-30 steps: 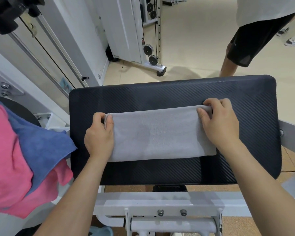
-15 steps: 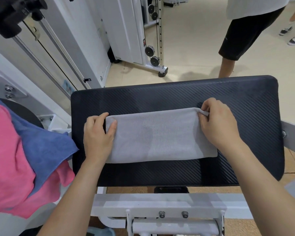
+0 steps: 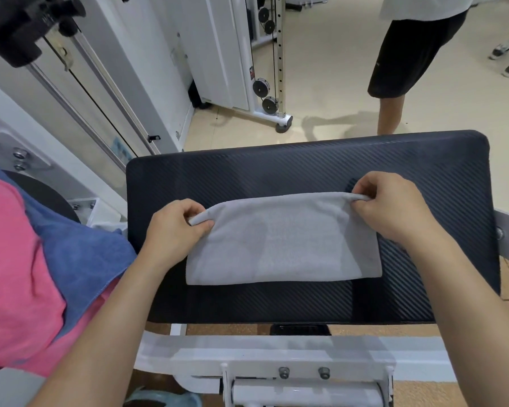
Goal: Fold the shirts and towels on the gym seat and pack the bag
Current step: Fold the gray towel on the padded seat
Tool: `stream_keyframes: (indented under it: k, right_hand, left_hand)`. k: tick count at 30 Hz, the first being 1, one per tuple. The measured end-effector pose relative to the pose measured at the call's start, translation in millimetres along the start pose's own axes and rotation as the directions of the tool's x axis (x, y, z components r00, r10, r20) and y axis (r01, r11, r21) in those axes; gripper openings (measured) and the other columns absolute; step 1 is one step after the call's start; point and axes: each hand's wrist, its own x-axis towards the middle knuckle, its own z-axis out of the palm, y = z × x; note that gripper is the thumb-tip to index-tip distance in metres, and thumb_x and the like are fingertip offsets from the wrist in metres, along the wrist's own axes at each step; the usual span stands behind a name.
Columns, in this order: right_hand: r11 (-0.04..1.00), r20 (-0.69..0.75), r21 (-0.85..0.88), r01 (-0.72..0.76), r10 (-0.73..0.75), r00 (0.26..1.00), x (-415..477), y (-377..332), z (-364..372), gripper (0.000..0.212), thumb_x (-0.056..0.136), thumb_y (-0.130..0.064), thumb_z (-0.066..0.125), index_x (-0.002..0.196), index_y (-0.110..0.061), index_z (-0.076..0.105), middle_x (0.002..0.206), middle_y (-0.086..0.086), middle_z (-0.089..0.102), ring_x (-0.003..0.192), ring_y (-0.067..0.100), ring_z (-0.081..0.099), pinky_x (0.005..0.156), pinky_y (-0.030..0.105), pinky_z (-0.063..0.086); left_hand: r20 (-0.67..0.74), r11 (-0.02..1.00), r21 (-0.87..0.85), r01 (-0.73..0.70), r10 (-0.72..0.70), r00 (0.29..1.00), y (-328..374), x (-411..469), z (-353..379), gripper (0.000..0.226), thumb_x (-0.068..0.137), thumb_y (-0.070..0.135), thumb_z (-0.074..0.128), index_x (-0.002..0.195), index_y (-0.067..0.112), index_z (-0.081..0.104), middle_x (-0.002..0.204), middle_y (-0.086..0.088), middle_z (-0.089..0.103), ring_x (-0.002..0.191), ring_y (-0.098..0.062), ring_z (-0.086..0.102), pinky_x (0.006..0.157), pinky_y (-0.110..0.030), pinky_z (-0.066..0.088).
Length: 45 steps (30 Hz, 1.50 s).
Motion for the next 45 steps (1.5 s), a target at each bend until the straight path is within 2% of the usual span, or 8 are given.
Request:
stream_keyframes:
  k: [7,13,16,23,29,34,39,45]
  right_hand:
    - [0.988,0.153,0.138,0.064,-0.085,0.985,8.4,-18.3,-18.6,0.013,0.085,-0.006,0.056,0.083,-0.018,0.061,0.081,0.002,0.067,0.072,0.015,0.064,0.067,0.037,0.055]
    - [0.774,-0.397,0.424,0.470,-0.307,0.865,29.4,-62.8,-33.2,0.020,0.077,0.001,0.054,0.084,-0.017,0.060,0.095,-0.003,0.058,0.093,0.009,0.058,0.073,0.014,0.046]
    - [0.810,-0.554,0.199,0.552,-0.372,0.745,38.4,-63.1,-32.7,0.022,0.077,0.004,0.050,0.092,-0.010,0.059,0.104,0.001,0.046,0.093,0.011,0.049,0.077,0.017,0.048]
    - [0.944,-0.114,-0.136,0.300,-0.316,0.942,57.0,-32.3,1.4,0.025,0.085,0.004,0.043,0.092,-0.018,0.051,0.099,0.014,0.054,0.089,0.036,0.052,0.070,0.038,0.040]
    - [0.900,-0.131,-0.225,0.374,-0.408,0.904,62.6,-38.0,-1.4,0.026,0.085,0.004,0.047,0.087,-0.020,0.056,0.102,0.008,0.054,0.093,0.031,0.051,0.073,0.035,0.040]
    - [0.726,-0.215,-0.262,0.636,-0.687,0.695,66.8,-43.2,1.2,0.015,0.081,-0.005,0.046,0.086,-0.005,0.060,0.101,0.018,0.056,0.078,0.037,0.056,0.057,0.043,0.049]
    - [0.761,-0.214,-0.268,0.591,-0.645,0.734,71.6,-26.5,13.1,0.018,0.074,0.010,0.055,0.083,-0.004,0.063,0.100,0.018,0.059,0.085,0.037,0.056,0.063,0.040,0.048]
    - [0.837,-0.335,-0.246,0.489,-0.547,0.767,57.9,-33.8,14.9,0.024,0.074,0.009,0.052,0.090,-0.001,0.067,0.123,0.023,0.058,0.113,0.045,0.053,0.087,0.048,0.047]
  left_hand:
    - [-0.022,0.909,-0.410,0.070,-0.087,0.996,-7.4,-13.2,-26.0,0.020,0.079,0.008,0.076,0.075,0.023,0.064,0.072,0.010,0.065,0.069,0.000,0.058,0.066,-0.025,0.047]
    - [-0.422,0.875,-0.373,-0.309,0.136,0.896,31.3,-49.0,-97.4,0.028,0.078,-0.003,0.073,0.077,0.020,0.057,0.067,0.023,0.062,0.066,0.007,0.055,0.066,-0.007,0.044]
    - [-0.340,0.879,-0.294,-0.376,0.272,0.900,53.3,-79.8,-102.8,0.018,0.067,0.024,0.075,0.077,0.030,0.061,0.074,0.023,0.062,0.069,0.008,0.056,0.066,-0.005,0.044]
    - [0.331,0.868,0.080,-0.490,0.440,0.835,33.6,-118.4,54.4,0.051,0.071,-0.002,0.054,0.108,0.033,0.048,0.104,0.012,0.046,0.093,-0.016,0.051,0.069,-0.029,0.043]
    - [0.366,0.861,0.158,-0.484,0.404,0.838,39.3,-124.6,114.0,0.055,0.064,-0.004,0.062,0.111,0.020,0.047,0.102,0.003,0.045,0.090,-0.019,0.051,0.062,-0.034,0.051]
    - [0.320,0.839,0.183,-0.513,0.443,0.838,62.3,-130.7,127.4,0.068,0.037,0.004,0.077,0.096,0.023,0.050,0.083,0.007,0.048,0.066,-0.011,0.051,0.039,-0.022,0.043]
    - [0.424,0.873,0.143,-0.466,0.372,0.826,78.0,-134.5,141.4,0.076,0.027,0.015,0.084,0.098,0.027,0.059,0.086,0.010,0.053,0.069,-0.004,0.055,0.048,-0.012,0.045]
    - [0.395,0.906,0.037,-0.421,0.373,0.840,83.8,-119.5,109.3,0.045,0.084,0.027,0.050,0.129,0.028,0.052,0.123,0.013,0.044,0.114,-0.010,0.046,0.082,-0.028,0.049]
